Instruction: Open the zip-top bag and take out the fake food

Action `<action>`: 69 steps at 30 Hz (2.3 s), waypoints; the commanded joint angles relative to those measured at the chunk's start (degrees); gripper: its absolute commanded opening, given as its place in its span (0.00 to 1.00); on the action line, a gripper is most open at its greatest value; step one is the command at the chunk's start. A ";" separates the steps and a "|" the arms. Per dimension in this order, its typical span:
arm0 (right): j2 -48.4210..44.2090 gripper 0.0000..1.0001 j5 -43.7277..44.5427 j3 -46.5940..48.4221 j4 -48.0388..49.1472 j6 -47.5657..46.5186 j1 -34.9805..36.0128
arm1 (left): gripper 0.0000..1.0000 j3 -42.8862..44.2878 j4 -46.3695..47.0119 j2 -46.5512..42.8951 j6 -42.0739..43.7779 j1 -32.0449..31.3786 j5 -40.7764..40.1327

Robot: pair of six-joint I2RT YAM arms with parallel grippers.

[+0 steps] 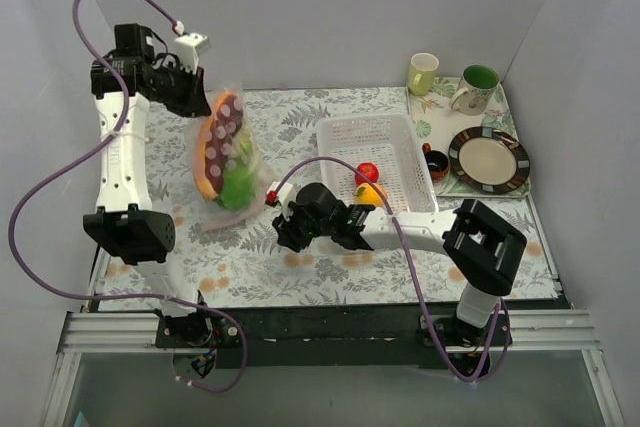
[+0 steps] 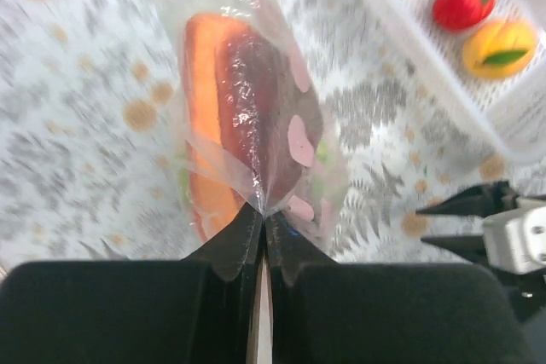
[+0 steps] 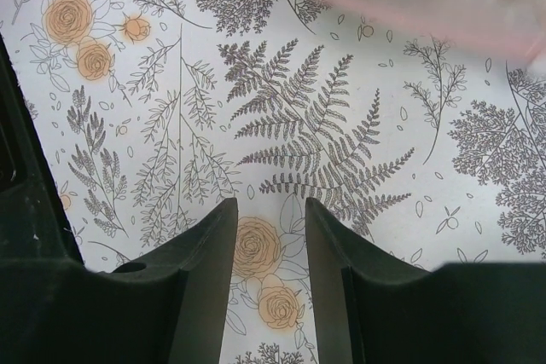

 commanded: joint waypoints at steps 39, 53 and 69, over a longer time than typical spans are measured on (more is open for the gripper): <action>-11.43 0.43 -4.13 -0.51 1.29 -0.13 -1.02 | 0.00 -51.25 24.75 -32.80 -2.38 -4.88 -5.32; -14.70 0.50 -2.81 0.01 -0.72 -1.44 -1.63 | 0.00 -50.36 28.39 -9.16 10.74 20.65 -3.49; -11.61 0.64 -18.89 -1.46 -8.64 -2.59 0.21 | 0.00 -57.37 28.81 -11.26 8.10 18.71 -1.28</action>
